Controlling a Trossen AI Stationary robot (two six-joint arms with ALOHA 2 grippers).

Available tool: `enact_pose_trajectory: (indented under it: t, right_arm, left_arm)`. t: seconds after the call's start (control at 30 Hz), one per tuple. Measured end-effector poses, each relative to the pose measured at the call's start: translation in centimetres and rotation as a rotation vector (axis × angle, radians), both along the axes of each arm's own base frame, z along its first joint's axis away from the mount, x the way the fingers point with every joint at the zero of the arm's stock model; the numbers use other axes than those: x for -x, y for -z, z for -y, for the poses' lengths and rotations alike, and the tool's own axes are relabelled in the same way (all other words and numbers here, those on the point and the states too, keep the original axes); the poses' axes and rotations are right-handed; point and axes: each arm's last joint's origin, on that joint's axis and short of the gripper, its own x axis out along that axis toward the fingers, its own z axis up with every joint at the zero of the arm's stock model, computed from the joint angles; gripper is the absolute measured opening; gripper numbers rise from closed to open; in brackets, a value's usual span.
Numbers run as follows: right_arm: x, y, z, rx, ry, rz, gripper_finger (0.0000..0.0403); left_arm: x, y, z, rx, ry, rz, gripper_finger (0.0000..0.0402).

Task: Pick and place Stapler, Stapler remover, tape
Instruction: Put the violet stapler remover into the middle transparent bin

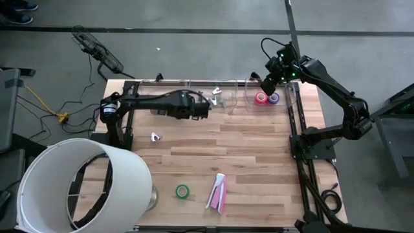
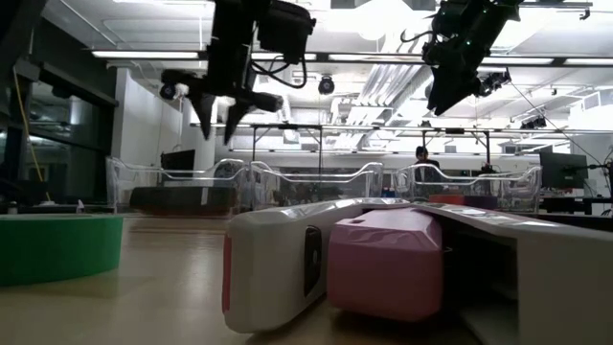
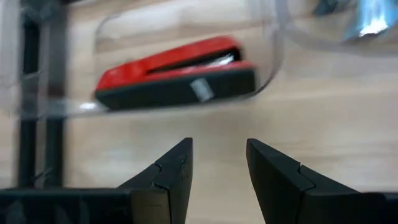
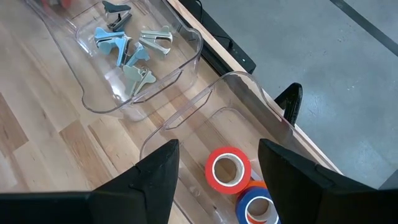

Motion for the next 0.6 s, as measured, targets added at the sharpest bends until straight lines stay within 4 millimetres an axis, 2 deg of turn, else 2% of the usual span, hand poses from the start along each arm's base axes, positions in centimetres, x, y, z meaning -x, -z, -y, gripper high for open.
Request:
enact_pose_trajectory:
  t: [0.2, 0.37, 0.6]
  right_arm:
    - [0.0, 0.0, 0.0, 0.000, 0.000, 0.000, 0.0211]
    - [0.0, 0.0, 0.0, 0.000, 0.000, 0.000, 0.0211]
    - [0.0, 0.0, 0.0, 0.000, -0.001, 0.001, 0.0211]
  left_arm:
    - [0.9, 0.1, 2.6, 0.018, -0.056, -0.073, 0.0147]
    - [1.9, -0.3, 4.1, 0.034, -0.067, -0.063, 0.0147]
    - [4.1, 1.5, 5.2, 0.120, -0.137, -0.033, 0.0147]
